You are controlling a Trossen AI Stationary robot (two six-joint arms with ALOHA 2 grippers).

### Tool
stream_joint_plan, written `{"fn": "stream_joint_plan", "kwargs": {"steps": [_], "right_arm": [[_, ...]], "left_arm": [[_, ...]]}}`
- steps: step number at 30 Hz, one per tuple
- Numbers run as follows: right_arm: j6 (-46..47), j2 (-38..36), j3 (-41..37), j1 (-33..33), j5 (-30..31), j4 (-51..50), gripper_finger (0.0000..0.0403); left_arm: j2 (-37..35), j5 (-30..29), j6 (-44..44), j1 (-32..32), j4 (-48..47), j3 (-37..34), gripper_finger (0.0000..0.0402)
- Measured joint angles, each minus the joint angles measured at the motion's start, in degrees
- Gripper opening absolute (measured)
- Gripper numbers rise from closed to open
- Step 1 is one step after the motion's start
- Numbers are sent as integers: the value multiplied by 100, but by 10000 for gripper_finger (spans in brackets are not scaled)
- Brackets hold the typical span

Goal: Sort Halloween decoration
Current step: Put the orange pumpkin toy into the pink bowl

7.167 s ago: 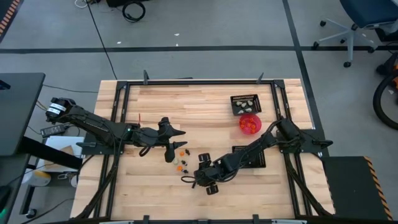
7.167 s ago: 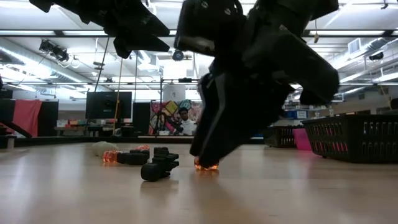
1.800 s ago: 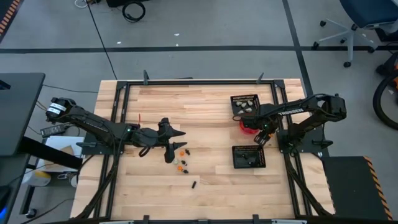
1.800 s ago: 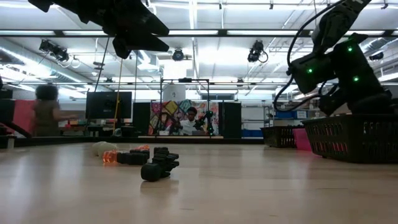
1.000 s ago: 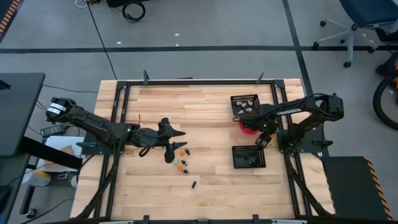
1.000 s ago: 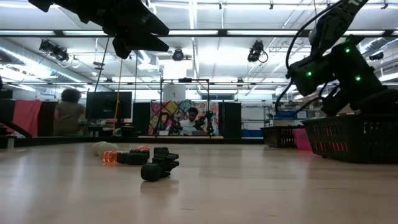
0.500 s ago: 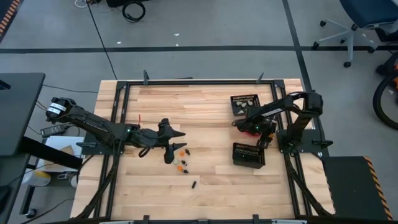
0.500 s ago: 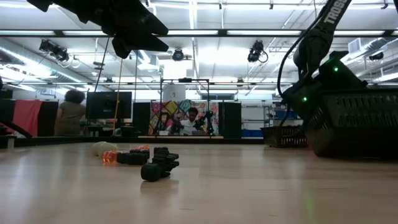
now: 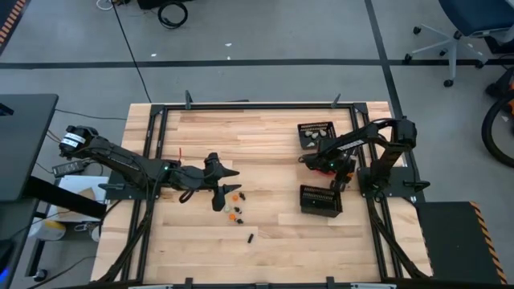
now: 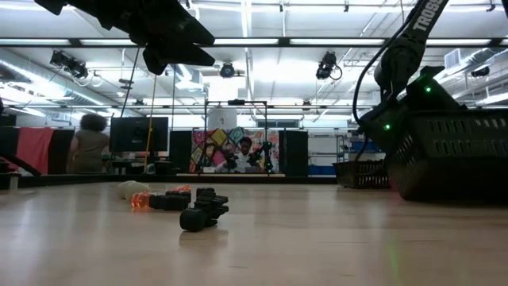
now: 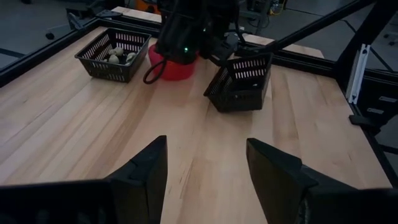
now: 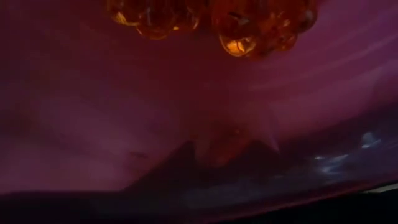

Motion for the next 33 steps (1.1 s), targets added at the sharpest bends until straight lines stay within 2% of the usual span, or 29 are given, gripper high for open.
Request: {"fn": "stream_joint_plan", "kwargs": {"steps": [10, 23, 33], "right_arm": [[74, -2, 0, 0, 0, 19, 105], [203, -2, 0, 98, -2, -7, 74], [245, -2, 0, 337, -2, -40, 66]], "left_arm": [[0, 2, 0, 0, 0, 0, 192], [0, 1, 0, 0, 0, 0, 192], [0, 0, 0, 0, 0, 0, 192]]}}
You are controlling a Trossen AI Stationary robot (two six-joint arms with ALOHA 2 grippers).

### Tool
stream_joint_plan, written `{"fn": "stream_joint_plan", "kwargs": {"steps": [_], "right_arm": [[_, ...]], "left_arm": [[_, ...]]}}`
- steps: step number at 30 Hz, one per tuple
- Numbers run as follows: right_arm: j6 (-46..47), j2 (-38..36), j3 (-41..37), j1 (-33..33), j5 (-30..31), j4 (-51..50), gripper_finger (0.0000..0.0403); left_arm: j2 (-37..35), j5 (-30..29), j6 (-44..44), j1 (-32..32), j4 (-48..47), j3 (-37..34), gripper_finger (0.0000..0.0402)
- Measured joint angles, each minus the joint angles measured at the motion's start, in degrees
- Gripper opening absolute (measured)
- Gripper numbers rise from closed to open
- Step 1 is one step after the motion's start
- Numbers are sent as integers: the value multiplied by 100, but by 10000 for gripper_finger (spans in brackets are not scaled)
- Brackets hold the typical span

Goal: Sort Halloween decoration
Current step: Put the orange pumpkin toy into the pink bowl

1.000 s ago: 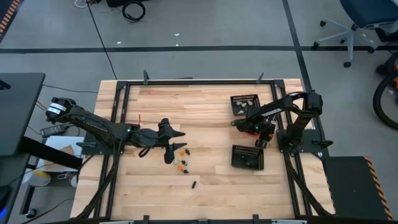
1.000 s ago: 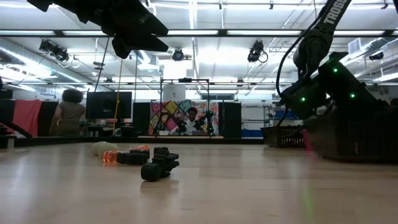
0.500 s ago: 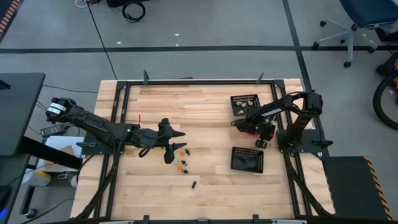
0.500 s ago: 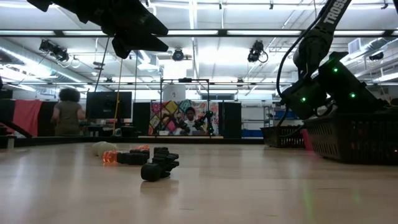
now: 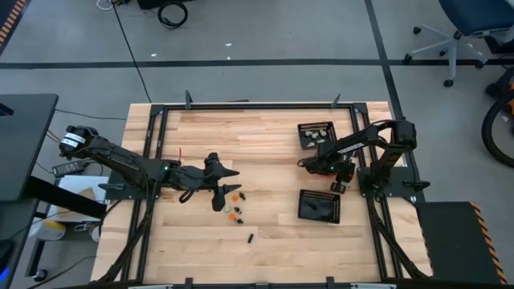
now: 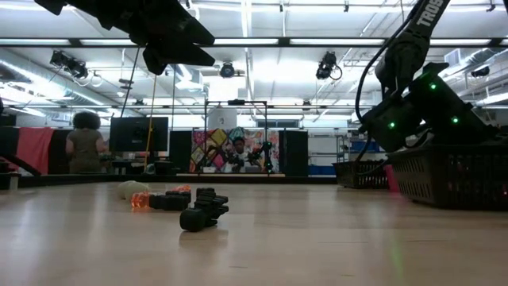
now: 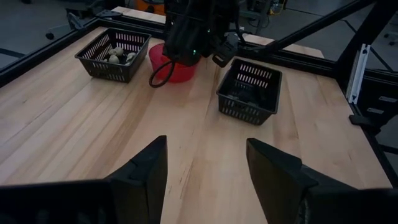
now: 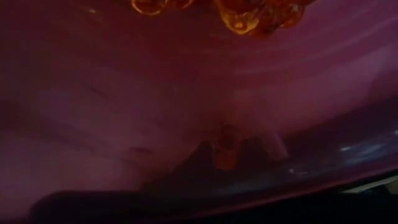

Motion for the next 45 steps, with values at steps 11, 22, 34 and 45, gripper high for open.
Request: {"fn": "stream_joint_plan", "kwargs": {"steps": [11, 22, 34, 45], "right_arm": [[22, -29, 0, 6, 26, -5, 58], [150, -476, 380, 6, 166, -268, 57], [236, -533, 898, 6, 190, -1009, 57], [236, -533, 1767, 6, 218, -1679, 57]], "left_arm": [[0, 2, 0, 0, 0, 0, 192], [0, 0, 0, 0, 0, 0, 192], [0, 0, 0, 0, 0, 0, 192], [0, 0, -2, 2, 0, 0, 192]]}}
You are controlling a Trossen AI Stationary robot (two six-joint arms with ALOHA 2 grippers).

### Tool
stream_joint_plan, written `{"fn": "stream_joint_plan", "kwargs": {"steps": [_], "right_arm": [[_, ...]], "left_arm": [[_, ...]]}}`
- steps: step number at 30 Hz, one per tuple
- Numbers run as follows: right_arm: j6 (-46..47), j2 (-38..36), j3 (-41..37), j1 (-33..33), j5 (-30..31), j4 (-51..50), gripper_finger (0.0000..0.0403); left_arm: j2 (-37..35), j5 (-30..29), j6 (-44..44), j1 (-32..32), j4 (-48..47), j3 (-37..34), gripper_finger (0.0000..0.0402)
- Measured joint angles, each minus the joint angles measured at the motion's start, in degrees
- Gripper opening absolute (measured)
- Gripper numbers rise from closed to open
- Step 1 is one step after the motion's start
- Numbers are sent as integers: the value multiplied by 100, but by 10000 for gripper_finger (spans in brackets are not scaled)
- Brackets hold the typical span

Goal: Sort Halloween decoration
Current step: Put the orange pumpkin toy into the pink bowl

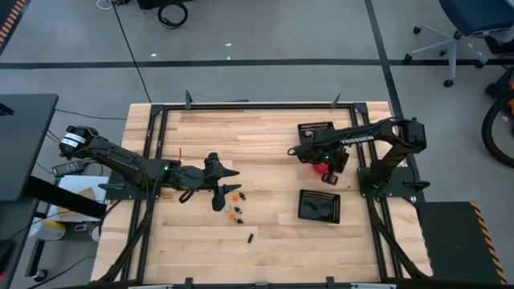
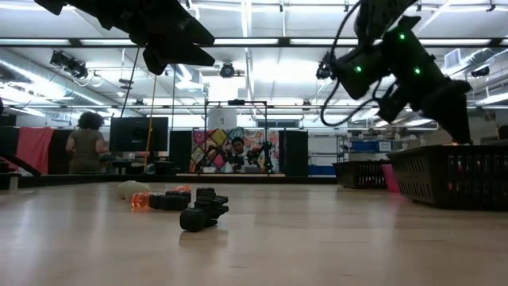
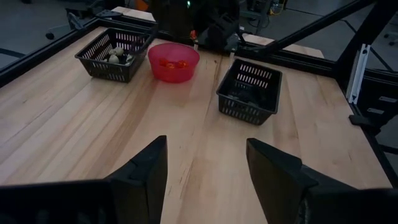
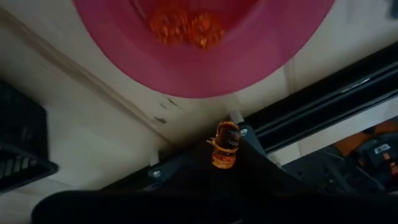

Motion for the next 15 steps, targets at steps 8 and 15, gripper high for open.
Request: {"fn": "stream_joint_plan", "kwargs": {"steps": [8, 15], "right_arm": [[-40, 0, 737, 11, 145, -277, 57], [-90, 0, 1121, 61, 217, -355, 57]], "left_arm": [[0, 0, 0, -2, 0, 0, 192], [0, 0, 0, -2, 0, 0, 192]]}}
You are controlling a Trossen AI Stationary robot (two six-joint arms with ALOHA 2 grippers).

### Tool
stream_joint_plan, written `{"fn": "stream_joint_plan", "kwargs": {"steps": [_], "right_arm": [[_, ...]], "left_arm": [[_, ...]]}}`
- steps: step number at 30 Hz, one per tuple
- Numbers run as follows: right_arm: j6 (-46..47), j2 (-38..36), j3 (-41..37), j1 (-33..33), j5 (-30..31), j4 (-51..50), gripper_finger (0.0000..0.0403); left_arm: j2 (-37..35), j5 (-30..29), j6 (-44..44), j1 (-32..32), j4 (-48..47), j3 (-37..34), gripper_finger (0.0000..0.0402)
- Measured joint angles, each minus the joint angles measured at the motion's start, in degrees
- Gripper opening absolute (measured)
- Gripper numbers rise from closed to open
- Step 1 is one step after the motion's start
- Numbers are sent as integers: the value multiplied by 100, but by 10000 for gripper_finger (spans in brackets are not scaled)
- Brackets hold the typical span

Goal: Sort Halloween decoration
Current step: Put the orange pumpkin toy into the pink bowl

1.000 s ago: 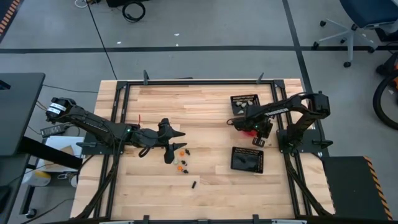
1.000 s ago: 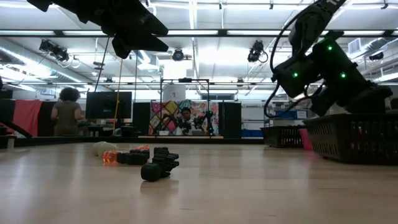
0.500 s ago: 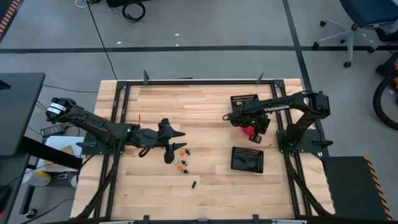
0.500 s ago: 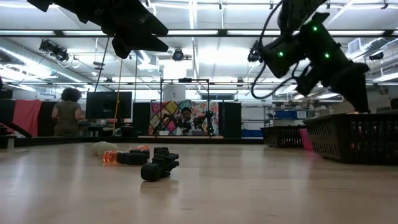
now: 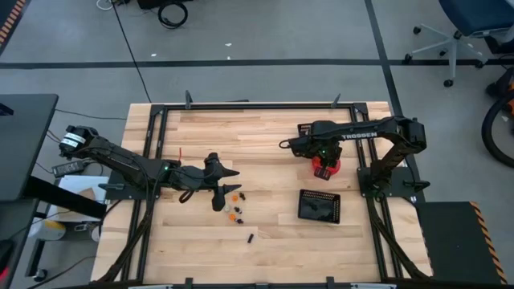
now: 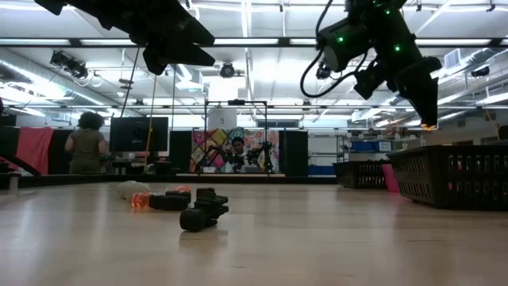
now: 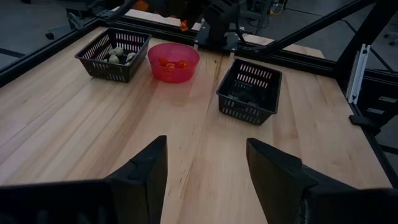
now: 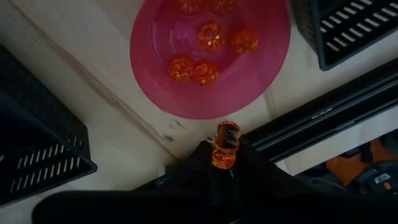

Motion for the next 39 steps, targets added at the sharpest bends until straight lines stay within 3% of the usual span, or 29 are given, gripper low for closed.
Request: {"fn": "stream_joint_plan", "kwargs": {"steps": [39], "right_arm": [[-85, 0, 6, 30, 61, 293, 72]], "left_arm": [[0, 0, -2, 0, 0, 0, 192]]}}
